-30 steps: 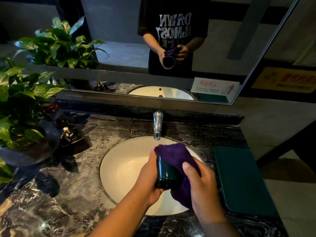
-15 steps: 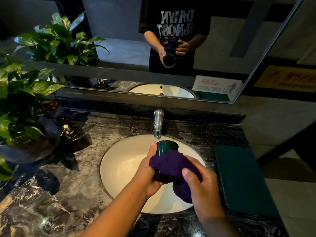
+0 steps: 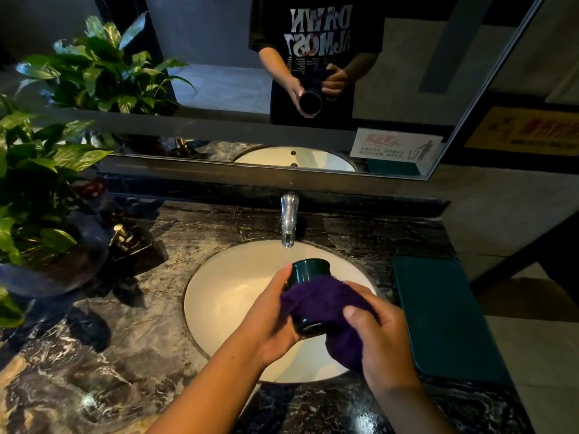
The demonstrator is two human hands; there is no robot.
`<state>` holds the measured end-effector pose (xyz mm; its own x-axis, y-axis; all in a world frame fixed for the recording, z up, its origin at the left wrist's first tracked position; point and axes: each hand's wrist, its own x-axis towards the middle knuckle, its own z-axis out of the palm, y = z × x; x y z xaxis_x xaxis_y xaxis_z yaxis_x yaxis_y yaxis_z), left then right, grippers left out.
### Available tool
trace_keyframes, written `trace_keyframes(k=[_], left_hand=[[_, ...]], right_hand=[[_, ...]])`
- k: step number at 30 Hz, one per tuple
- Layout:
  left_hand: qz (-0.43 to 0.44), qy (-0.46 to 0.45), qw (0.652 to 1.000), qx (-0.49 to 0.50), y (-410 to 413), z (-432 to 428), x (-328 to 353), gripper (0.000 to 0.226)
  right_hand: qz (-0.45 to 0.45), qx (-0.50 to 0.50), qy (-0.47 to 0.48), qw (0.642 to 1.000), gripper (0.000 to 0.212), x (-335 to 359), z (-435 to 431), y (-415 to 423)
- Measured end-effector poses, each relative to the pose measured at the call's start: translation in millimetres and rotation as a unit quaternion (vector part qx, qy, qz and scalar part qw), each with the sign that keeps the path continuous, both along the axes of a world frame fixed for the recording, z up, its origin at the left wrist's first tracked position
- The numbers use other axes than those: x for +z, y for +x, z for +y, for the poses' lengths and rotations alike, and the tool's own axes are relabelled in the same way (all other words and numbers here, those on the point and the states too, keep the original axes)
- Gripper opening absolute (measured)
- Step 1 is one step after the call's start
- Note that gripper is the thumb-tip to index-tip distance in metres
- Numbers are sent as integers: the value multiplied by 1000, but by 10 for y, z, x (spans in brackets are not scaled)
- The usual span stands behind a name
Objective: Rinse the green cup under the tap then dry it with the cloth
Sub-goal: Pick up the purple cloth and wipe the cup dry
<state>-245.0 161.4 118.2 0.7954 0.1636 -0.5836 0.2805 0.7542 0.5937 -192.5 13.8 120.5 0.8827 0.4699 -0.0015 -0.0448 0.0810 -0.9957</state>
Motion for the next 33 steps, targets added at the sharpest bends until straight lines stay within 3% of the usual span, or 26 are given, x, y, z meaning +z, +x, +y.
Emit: trace_keyframes(k=[3, 7, 11, 16, 19, 26, 29, 33], left_hand=[[-28, -12, 1000, -9, -17, 40, 21, 50], [-36, -39, 998, -19, 28, -40, 53, 49], [-46, -37, 998, 9, 62, -111, 52, 67], [-36, -24, 997, 57, 110, 0, 46, 72], [-33, -43, 996, 64, 83, 36, -1, 79], [-11, -32, 997, 62, -1, -38, -109, 71], [-24, 4, 998, 50, 2, -57, -75, 68], [-11, 28, 998, 56, 9, -64, -92, 64]], right_hand=[[89, -51, 54, 993, 18, 13, -52, 74], [87, -33, 84, 992, 19, 29, 14, 107], [31, 5, 67, 997, 29, 75, 146, 89], [-77, 56, -22, 995, 46, 55, 190, -5], [-108, 61, -31, 992, 40, 28, 156, -110], [-5, 2, 22, 1000, 28, 10, 143, -72], [-52, 35, 14, 998, 36, 53, 183, -43], [-198, 67, -104, 972, 40, -53, 137, -66]])
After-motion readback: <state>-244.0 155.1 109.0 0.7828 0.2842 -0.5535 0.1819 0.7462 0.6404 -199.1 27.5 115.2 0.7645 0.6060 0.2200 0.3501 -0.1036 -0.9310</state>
